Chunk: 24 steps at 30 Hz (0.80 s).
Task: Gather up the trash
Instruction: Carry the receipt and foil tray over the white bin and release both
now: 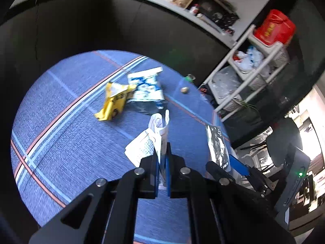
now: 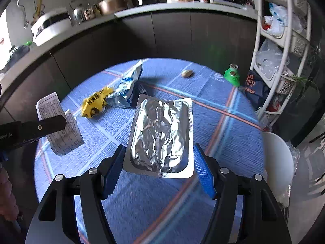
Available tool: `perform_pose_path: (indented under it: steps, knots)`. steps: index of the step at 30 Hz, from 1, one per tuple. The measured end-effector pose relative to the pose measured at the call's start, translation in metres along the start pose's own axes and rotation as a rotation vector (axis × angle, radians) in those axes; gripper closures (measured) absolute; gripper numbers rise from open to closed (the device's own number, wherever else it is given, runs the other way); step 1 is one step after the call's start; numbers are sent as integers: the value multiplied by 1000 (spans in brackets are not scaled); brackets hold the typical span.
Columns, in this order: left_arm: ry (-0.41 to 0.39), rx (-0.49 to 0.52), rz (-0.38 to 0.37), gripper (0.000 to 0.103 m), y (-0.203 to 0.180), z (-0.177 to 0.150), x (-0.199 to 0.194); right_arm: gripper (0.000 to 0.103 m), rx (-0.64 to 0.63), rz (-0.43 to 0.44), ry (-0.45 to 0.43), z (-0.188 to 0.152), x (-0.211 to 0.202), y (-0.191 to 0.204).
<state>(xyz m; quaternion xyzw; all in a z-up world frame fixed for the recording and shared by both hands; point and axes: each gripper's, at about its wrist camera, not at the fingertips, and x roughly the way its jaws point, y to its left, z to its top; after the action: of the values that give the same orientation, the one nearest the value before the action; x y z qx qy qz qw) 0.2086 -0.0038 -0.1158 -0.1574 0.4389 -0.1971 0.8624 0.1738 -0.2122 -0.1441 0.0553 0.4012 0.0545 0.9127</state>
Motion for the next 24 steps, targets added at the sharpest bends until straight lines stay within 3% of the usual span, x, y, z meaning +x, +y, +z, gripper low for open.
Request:
perform_pose_path:
  steps: [10,24]
  knots:
    - [-10,130,-97,97,-78,-14,-31,40,63,-21,-87,-21,-65,-44]
    - [48,345,-181,97,-183,-24,-5,40,209,-93,-152,-45,-101,-125]
